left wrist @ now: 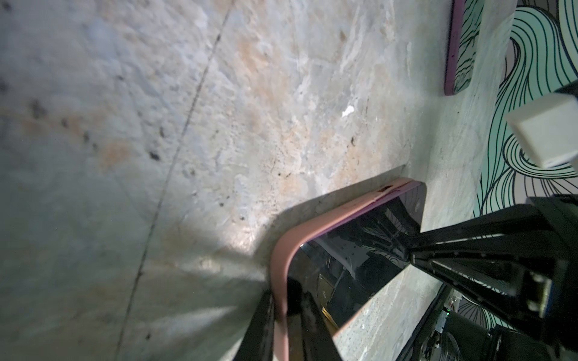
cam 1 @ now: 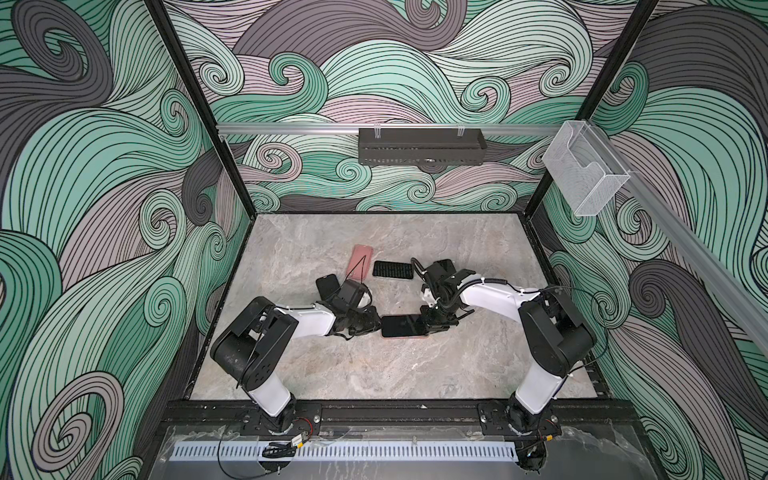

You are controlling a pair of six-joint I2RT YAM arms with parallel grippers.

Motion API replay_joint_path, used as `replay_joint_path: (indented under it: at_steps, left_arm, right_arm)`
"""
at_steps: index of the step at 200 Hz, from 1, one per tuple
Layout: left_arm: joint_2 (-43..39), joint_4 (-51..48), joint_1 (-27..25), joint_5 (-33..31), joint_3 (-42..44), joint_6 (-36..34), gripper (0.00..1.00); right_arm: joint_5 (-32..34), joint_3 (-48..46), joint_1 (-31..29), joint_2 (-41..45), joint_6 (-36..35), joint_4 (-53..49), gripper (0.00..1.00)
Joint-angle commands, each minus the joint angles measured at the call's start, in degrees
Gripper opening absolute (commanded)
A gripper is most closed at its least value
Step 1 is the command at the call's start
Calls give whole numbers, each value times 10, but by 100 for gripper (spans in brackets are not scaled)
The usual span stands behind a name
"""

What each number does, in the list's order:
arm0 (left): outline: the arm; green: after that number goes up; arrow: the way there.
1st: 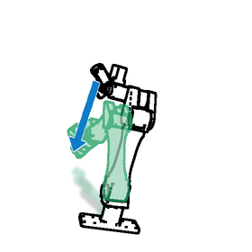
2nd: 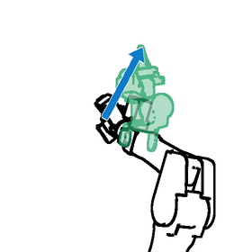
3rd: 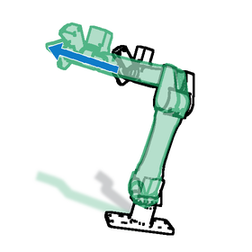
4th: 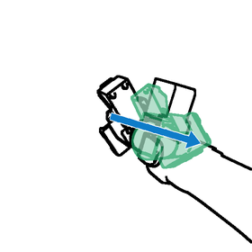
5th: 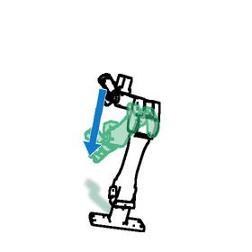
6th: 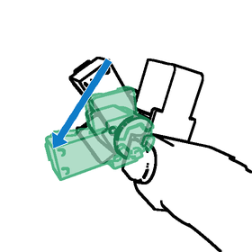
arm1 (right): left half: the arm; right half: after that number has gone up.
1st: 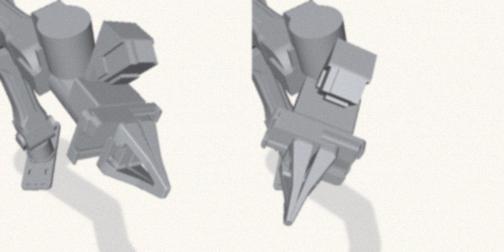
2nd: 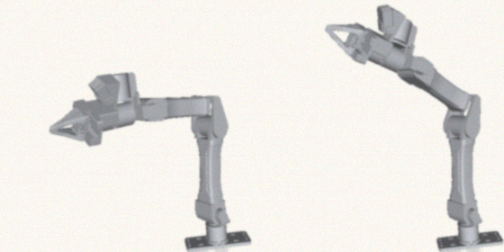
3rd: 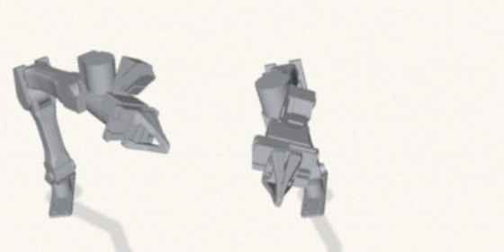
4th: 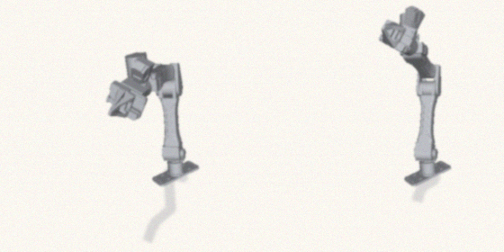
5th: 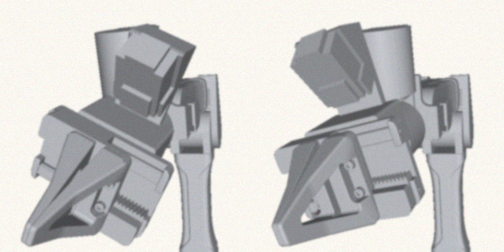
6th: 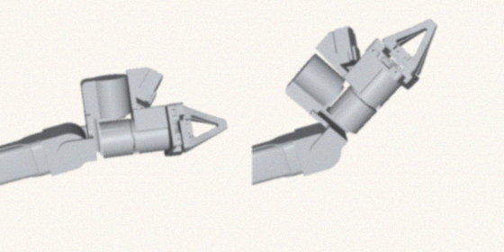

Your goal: Put the phone into the phone case

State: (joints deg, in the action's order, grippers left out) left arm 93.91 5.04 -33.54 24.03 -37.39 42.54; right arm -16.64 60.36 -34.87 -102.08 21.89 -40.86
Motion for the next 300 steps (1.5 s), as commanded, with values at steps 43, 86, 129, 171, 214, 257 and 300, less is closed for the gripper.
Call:
replay_joint_path:
  at_steps: [43, 86, 129, 171, 214, 257, 300]
  left_arm:
    - [15, -90, -13, -22, 17, -10, 20]
    - [15, -91, -13, -23, 18, -10, 20]
    - [15, -89, -13, -23, 20, -9, 20]
    - [16, -90, -14, -22, 19, -10, 20]
    - [18, -90, -13, -21, 15, -10, 20]
    - [19, -90, -14, -21, 15, -11, 19]
    - [19, -89, -14, -21, 16, -11, 19]
  right_arm:
    - [-19, -55, -56, -120, 11, 129, 15]
    - [-12, -57, -57, -125, 15, 130, 15]
    - [-5, -58, -58, -136, 15, 129, 15]
    - [-5, -58, -59, -141, 18, 133, 15]
    - [-1, -58, -61, -147, 21, 134, 15]
    - [11, -58, -63, -151, 25, 132, 15]
    - [21, -57, -66, -155, 30, 129, 15]
